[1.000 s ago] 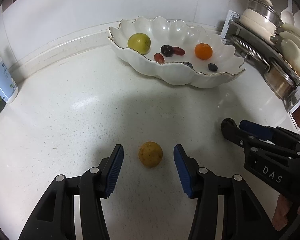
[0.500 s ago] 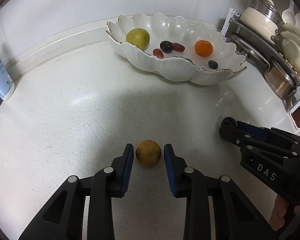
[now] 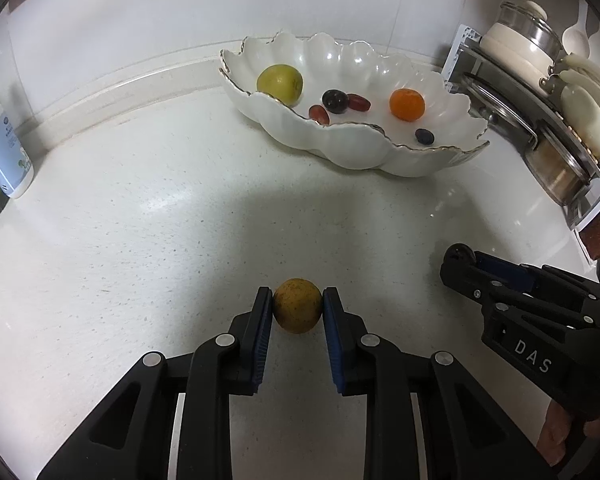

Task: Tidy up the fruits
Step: 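Close the left gripper on the yellow plum while the right gripper closes on the dark plum, then carry the yellow plum with the left gripper while the right gripper carries the dark plum over the bowl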

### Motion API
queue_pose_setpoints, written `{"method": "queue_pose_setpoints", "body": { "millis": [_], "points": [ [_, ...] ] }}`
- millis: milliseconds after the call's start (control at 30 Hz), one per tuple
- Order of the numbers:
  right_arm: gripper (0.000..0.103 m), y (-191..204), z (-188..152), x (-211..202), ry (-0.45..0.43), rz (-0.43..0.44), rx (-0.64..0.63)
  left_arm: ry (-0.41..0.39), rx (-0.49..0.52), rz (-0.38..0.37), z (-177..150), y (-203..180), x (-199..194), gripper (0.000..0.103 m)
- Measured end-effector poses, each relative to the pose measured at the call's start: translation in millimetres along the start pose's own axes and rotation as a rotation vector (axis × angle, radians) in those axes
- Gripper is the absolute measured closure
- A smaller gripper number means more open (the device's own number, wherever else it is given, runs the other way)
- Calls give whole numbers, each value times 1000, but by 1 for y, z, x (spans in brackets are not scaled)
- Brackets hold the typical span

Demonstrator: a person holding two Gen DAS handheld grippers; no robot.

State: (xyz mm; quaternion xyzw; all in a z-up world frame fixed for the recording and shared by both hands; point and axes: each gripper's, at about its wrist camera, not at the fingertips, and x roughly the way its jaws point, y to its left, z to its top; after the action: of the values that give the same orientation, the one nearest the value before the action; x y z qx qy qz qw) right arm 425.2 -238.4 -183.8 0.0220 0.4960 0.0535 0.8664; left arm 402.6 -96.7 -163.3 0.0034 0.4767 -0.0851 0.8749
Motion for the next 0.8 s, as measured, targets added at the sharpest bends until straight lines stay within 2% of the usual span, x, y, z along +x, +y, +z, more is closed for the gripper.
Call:
{"method": "queue_pose_setpoints", "body": {
  "millis": [267, 800],
  "points": [
    [74, 3, -3, -14, -20, -1, 0, -23, 12, -4, -1, -1, -14, 77],
    [74, 11, -3, -66, -125, -9, 12, -123, 38, -27, 6, -5, -61, 77]
  ]
}}
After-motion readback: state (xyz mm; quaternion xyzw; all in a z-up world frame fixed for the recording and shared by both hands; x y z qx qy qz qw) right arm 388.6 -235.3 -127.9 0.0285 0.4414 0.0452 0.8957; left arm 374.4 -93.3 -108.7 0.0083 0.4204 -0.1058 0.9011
